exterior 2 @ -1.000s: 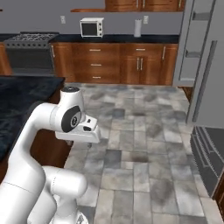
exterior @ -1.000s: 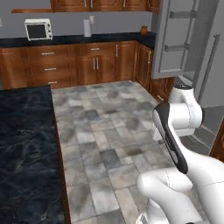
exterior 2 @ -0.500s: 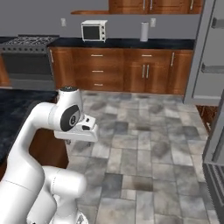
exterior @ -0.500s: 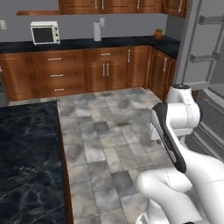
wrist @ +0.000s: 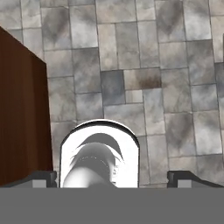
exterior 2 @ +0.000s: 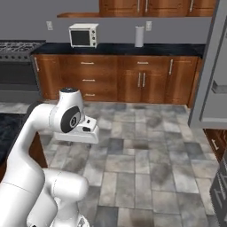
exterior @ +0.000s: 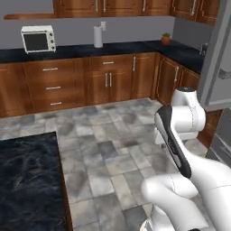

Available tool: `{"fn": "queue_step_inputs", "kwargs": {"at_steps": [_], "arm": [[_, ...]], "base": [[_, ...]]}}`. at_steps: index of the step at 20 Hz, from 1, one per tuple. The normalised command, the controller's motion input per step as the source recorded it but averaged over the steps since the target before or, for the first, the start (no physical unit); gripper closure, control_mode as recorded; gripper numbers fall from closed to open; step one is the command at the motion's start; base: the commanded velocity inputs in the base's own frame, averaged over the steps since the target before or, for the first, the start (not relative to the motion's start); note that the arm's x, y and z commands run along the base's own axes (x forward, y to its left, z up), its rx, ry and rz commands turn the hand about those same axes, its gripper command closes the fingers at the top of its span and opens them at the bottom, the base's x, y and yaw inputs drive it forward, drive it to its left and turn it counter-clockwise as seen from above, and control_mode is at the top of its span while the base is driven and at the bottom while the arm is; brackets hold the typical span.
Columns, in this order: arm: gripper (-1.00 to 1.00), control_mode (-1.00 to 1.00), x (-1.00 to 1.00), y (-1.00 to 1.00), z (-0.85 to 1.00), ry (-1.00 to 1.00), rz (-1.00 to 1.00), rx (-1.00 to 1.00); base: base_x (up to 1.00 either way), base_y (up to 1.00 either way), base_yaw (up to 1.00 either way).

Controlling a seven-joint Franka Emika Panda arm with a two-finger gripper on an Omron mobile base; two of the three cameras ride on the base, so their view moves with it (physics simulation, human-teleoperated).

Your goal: Retrieve the butter from the fridge and place it on a plate on the dining table. Then retrieve the butter knife by the fridge and place it near the plate.

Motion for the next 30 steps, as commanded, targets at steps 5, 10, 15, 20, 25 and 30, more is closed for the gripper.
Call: {"fn": "queue_step_inputs", "kwargs": {"at_steps": [5, 10, 15, 20, 25, 30], "arm": [[-1.0, 1.0, 0.0, 0.0, 0.0, 0.0, 0.0, 0.0], [-1.0, 1.0, 0.0, 0.0, 0.0, 0.0, 0.0, 0.0], [-1.0, 1.0, 0.0, 0.0, 0.0, 0.0, 0.0, 0.0], [-1.0, 1.0, 0.0, 0.0, 0.0, 0.0, 0.0, 0.0], [-1.0, 1.0, 0.0, 0.0, 0.0, 0.0, 0.0, 0.0], [-1.0, 1.0, 0.0, 0.0, 0.0, 0.0, 0.0, 0.0]], "base": [[1.0, 0.12, -0.22], [1.0, 0.07, -0.21], [1.0, 0.0, -0.17], [1.0, -0.02, -0.15], [1.0, 0.0, -0.17], [1.0, -0.12, -0.27]]}}
